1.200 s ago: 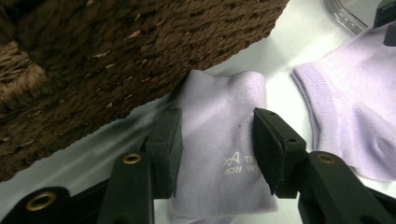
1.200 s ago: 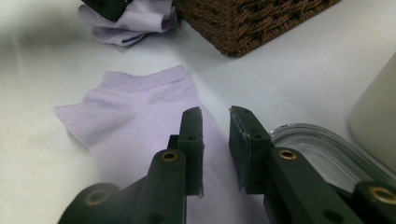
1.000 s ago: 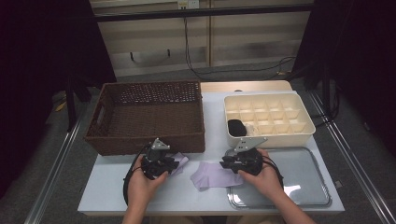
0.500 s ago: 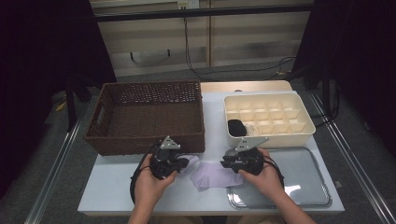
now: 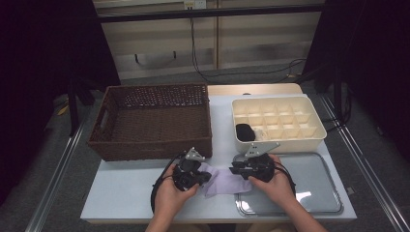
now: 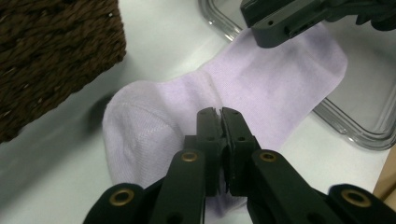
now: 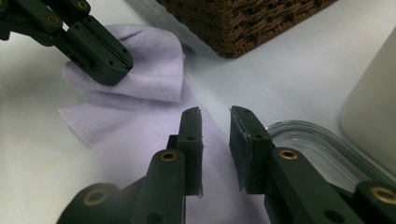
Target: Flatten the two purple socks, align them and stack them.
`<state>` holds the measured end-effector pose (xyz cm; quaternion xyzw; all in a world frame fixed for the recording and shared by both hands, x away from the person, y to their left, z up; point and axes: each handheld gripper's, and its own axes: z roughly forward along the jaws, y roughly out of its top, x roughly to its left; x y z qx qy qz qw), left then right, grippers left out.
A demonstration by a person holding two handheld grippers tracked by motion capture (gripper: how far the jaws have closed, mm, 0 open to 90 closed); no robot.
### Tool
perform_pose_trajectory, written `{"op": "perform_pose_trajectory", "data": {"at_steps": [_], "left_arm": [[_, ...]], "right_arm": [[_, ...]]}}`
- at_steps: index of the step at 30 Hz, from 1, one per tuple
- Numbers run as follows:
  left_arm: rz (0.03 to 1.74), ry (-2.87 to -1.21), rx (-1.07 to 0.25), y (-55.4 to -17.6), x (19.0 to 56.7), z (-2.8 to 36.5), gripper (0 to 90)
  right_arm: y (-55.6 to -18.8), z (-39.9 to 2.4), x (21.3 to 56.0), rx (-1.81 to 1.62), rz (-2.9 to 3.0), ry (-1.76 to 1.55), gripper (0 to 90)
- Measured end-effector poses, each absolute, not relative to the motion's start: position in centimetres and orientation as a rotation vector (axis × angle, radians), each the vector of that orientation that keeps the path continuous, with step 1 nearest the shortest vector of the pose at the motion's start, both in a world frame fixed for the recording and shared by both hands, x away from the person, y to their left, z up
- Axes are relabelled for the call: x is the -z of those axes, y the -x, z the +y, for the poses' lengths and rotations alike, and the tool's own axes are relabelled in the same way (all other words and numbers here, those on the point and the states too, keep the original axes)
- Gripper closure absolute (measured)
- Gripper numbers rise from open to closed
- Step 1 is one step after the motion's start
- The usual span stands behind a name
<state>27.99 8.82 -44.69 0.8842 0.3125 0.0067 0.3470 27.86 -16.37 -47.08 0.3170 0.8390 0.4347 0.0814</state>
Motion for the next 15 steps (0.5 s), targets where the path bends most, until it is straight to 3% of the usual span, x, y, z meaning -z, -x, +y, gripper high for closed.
{"op": "perform_pose_trajectory", "data": {"at_steps": [8,10,12,15], "left_arm": [[0.807,-2.278,-0.027,-28.02,44.54,8.49,85.2],[0.805,-2.287,-0.023,-28.03,44.90,8.34,80.7],[0.830,-2.268,-0.021,-28.16,44.78,8.52,70.5],[0.831,-2.239,-0.061,-28.30,44.22,9.00,64.8]], "right_arm": [[-27.79,-16.18,46.99,-1.301,2.511,-0.943,74.3],[-27.78,-16.24,47.01,-1.299,2.511,-0.951,74.2],[-27.81,-16.27,47.05,-1.301,2.511,-0.943,74.2],[-27.80,-16.24,47.03,-1.301,2.512,-0.949,74.2]]}}
